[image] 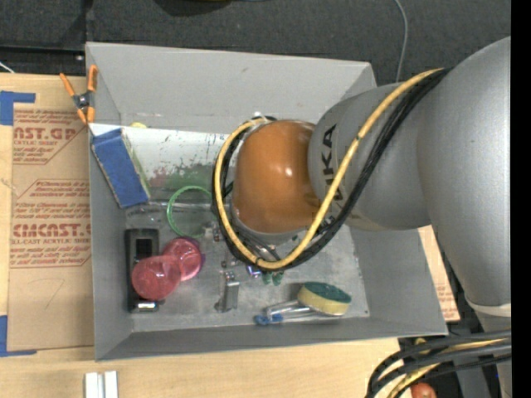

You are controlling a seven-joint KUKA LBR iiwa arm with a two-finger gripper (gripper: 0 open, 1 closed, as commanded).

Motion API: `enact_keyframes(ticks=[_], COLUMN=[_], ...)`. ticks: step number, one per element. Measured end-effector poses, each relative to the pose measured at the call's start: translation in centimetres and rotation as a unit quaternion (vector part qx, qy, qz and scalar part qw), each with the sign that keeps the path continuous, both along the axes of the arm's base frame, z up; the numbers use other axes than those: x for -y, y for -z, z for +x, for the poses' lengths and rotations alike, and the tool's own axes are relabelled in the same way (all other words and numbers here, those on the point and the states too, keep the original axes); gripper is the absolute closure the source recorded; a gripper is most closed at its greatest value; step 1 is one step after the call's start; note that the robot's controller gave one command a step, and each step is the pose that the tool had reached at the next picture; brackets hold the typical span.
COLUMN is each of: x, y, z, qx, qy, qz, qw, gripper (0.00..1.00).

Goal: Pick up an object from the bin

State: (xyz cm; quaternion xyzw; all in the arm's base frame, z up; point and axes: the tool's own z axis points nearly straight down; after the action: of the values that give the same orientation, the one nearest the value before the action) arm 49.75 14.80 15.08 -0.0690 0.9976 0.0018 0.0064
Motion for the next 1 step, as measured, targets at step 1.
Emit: enact_keyframes(ticks=[1], x=[-4.11], y=[-4.82], z=[1.38], qx=[0.0078], qy=[-0.113], qz=[-0.002], qw=[0.9935], gripper=[0.0])
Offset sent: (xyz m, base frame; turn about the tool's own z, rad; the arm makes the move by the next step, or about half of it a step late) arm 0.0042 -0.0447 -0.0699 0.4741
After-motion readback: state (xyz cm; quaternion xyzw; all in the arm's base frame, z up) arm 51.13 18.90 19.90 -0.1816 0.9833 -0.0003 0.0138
